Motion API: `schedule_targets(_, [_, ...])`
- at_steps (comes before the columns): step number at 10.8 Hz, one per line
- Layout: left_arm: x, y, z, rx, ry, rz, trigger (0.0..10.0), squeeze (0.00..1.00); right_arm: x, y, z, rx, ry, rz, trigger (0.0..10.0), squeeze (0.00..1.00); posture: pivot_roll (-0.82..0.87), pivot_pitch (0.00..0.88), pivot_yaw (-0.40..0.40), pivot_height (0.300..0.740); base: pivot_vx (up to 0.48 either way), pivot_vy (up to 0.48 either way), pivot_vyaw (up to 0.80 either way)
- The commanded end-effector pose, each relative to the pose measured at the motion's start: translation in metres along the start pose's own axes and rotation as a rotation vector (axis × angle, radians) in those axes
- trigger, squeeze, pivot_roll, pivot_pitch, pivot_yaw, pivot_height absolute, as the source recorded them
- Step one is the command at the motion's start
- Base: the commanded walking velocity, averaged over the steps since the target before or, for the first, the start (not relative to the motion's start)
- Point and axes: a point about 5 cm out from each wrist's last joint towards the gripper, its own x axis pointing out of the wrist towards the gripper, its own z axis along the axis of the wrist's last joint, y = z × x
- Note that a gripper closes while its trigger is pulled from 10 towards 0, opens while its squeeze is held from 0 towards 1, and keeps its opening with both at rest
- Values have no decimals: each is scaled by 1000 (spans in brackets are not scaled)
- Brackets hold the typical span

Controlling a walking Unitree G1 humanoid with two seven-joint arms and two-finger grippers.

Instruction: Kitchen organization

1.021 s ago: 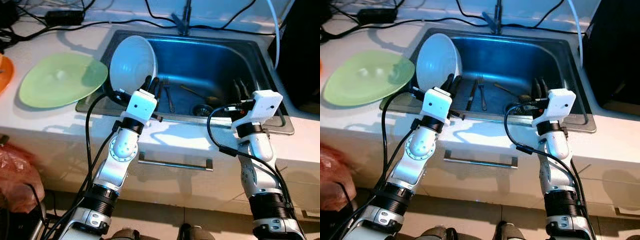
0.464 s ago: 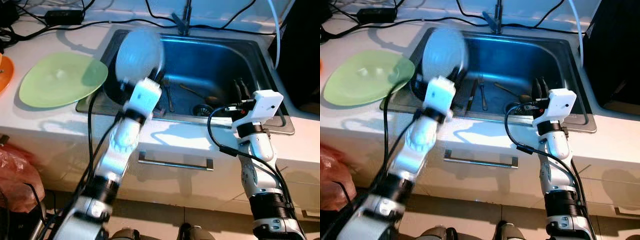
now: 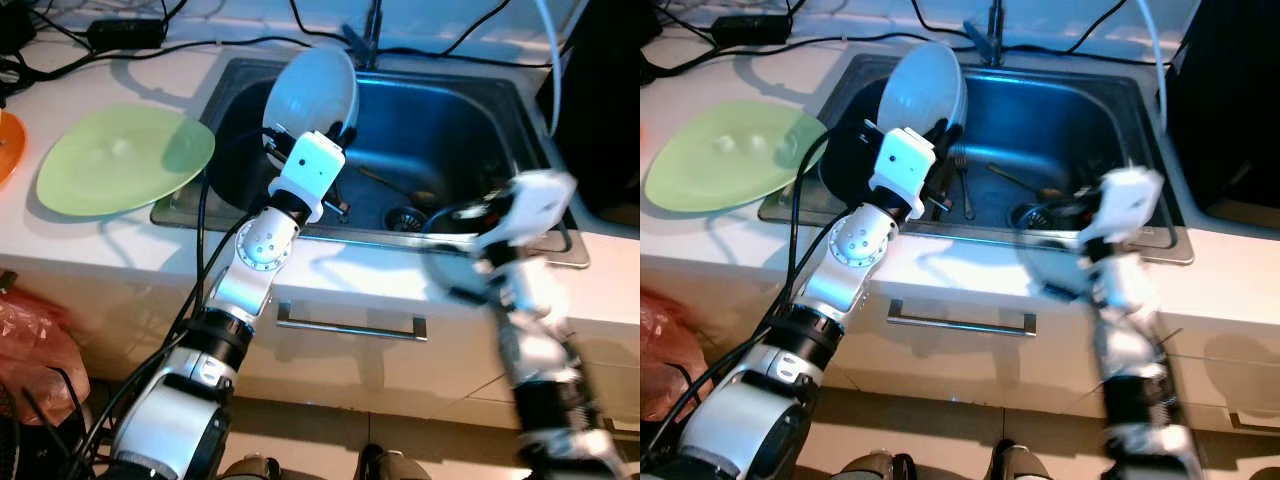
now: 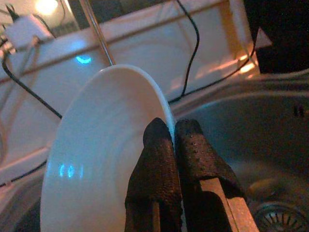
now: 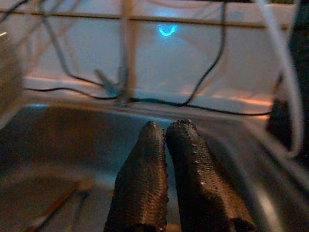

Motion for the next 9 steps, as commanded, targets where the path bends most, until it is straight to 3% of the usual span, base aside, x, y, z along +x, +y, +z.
schedule_targets(1, [7,3,10,0,-45,1,10000,0,5,-8,12,-30,-21,-26,10000,0,0,163,17,740,0,0,0])
schedule_targets(5, [7,1,1,-29,-16,-6,10000,0,25,-9,32,-70,-19,-16,10000,0,-5,158,4,740,0,0,0])
schedule_targets(9, [14,2,-9,-158,62,53,10000,0,40,4,31,-72,46,26,10000,0,-6,150,-3,740,0,0,0])
